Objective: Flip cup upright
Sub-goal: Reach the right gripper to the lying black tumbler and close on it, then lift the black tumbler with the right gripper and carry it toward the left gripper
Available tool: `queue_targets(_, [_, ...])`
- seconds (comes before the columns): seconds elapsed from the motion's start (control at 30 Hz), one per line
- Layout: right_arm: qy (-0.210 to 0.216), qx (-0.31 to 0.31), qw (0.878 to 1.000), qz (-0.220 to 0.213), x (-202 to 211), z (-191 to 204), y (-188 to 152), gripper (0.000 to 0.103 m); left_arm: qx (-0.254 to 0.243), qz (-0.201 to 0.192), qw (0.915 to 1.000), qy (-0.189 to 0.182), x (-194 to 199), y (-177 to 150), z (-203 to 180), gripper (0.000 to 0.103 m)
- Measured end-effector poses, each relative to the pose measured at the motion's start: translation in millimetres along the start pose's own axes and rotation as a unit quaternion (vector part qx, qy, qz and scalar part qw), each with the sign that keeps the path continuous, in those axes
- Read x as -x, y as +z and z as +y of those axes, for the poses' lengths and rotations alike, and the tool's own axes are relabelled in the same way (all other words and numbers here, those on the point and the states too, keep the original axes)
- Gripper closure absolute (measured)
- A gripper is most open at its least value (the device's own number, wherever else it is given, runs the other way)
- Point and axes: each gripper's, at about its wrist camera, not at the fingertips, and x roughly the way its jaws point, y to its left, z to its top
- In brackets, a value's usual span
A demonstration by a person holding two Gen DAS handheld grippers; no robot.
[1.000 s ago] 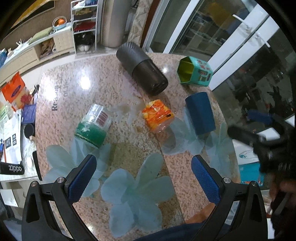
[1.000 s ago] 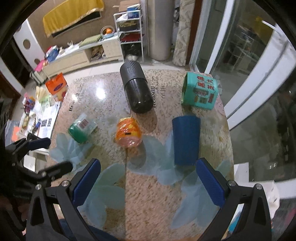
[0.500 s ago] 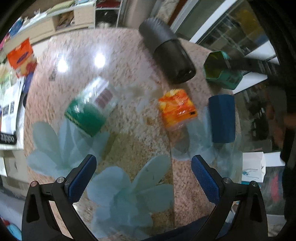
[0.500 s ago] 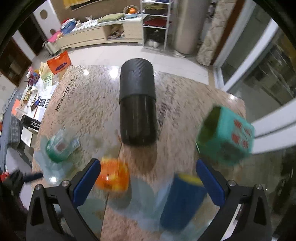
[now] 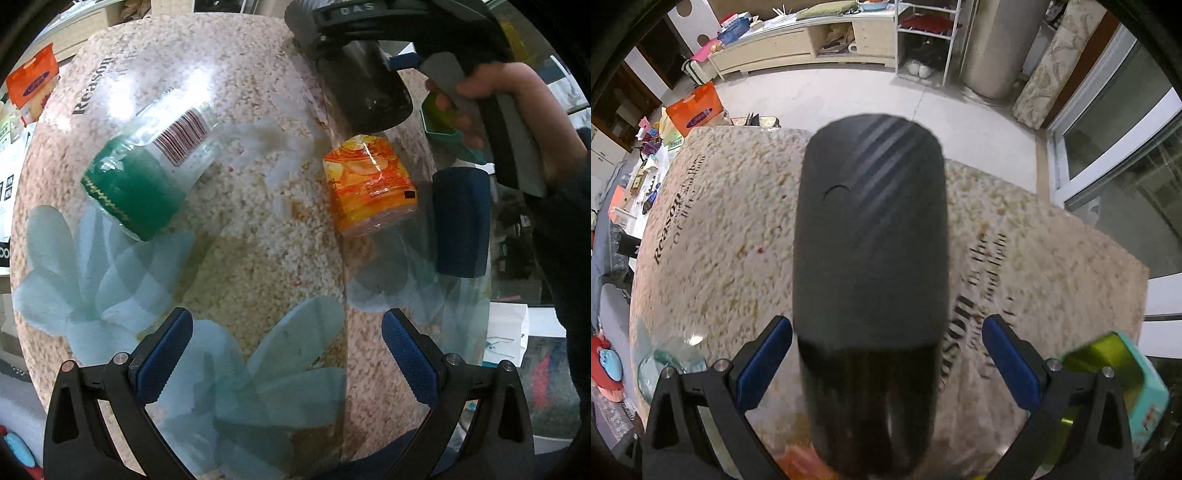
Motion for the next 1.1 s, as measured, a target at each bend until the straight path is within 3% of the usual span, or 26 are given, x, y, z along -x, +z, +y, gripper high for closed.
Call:
queue_targets(0.2, [0.004,-0.001,1.000,0.005,-4,-3,1,0.000,0.004,0.007,0.9999,-0.006,-5,5,-2,0.000])
queue_targets(0.3, [0.010,-0.011,1.000,0.025,-9,-5,1,0.011,0.009,0.002,0.9999,-0.007,-1,9,1,0.000])
queue_targets(0.5, [-0.017,0.009,1.000,0.006,-1,-1,0,0.028,0.030,-0.005,0.9995,-0.012,4,15,15,0.000])
queue_targets(0.73, [-0.012,0.003,1.000,0.006,12,-11,-10,0.029,0.047,-0.015,0.9986,-0.017,23,22,34,0.000])
queue_targets(1.1, [-0.010,-0.014,1.000,-0.025,68,-10,-40,0.029,0.059,-0.031,0.9977,-0.011,56,15,78,0.000])
